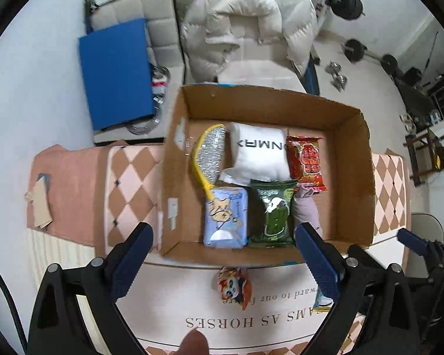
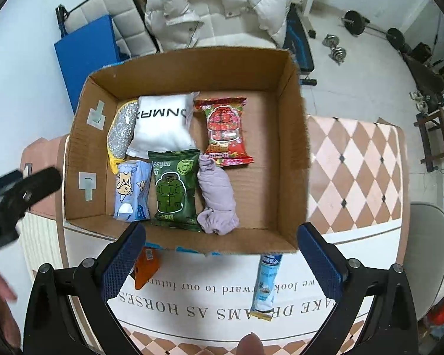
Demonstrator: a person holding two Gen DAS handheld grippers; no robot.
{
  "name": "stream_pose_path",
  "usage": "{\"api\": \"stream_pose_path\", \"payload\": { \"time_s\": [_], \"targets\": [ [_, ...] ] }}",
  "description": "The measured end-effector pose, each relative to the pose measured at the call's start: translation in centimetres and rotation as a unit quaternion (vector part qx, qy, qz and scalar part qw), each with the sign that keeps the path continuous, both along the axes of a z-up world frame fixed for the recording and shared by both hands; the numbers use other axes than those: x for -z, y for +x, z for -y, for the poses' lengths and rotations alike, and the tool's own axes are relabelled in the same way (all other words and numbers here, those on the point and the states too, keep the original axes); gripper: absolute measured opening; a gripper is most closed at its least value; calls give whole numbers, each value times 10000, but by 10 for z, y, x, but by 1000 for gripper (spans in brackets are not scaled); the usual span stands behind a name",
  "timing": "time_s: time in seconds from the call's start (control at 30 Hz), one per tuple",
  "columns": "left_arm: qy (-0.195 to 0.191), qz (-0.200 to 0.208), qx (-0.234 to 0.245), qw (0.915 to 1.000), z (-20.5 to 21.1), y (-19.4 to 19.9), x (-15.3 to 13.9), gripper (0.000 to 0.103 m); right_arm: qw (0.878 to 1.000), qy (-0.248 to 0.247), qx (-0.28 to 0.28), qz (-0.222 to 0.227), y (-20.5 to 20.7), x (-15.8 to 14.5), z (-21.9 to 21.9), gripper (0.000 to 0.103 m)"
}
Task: Organize soft objects
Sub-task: 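Grasp the orange panda bag with the left tool while the right tool grasps the blue tube snack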
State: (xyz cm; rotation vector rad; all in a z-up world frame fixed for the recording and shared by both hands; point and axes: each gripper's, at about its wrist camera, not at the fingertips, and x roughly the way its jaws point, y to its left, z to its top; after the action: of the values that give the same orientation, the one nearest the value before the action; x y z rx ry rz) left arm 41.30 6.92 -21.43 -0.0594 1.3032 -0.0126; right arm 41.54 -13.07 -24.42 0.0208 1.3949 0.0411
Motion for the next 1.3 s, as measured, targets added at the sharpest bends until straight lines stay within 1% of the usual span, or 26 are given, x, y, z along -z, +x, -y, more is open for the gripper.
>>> {"api": "stream_pose_path", "payload": {
  "time_s": [0.1, 0.17, 0.23, 0.3, 0.4, 0.47, 0.6, 0.67, 0.73, 0.9, 0.93, 1.0, 1.07, 1.3],
  "targets": [
    [160, 217, -82, 9996, 0, -24, -6, 99, 9996, -14, 70, 263, -17, -12, 8, 103],
    [319, 297, -87, 9990, 1, -39, -2, 99, 9990, 24, 100, 431, -33, -16, 15, 103],
    [378, 179, -76, 9991, 3, -55, 16, 99, 9987, 38, 145, 485, -47, -15, 21, 103],
    [316, -112, -76, 9994, 4, -64, 42, 99, 9989, 87, 200, 425, -62, -5, 30, 103],
    [92, -729, -136, 9972, 5, -70, 89, 99, 9993, 171, 319, 61, -80, 27, 46, 103],
    [48, -985, -139, 9950, 9, -72, 116, 99, 9989, 144, 403, -182, -89, 51, 55, 103],
    [-16, -1292, -25, 9916, 25, -72, 151, 99, 9966, 108, 605, -548, -99, 94, 70, 103],
    [-27, -1392, 80, 9902, 32, -72, 163, 99, 9952, 117, 691, -678, -101, 110, 75, 103],
    [59, -1461, 198, 9891, 41, -73, 174, 99, 9945, 81, 713, -768, -103, 122, 77, 103],
    [258, -1607, 365, 9860, 54, -70, 198, 98, 9922, 8, 749, -1001, -103, 151, 81, 103],
    [303, -1619, 402, 9855, 56, -71, 202, 97, 9916, -8, 762, -1047, -103, 156, 81, 103],
    [395, -1642, 465, 9845, 58, -71, 208, 91, 9906, 16, 796, -1112, -103, 163, 83, 103],
    [421, -1683, 452, 9838, 59, -72, 213, 87, 9896, 26, 814, -1182, -104, 170, 83, 103],
    [431, -1664, 382, 9844, 58, -69, 220, 86, 9880, -11, 799, -1320, -106, 183, 75, 103]
  ]
}}
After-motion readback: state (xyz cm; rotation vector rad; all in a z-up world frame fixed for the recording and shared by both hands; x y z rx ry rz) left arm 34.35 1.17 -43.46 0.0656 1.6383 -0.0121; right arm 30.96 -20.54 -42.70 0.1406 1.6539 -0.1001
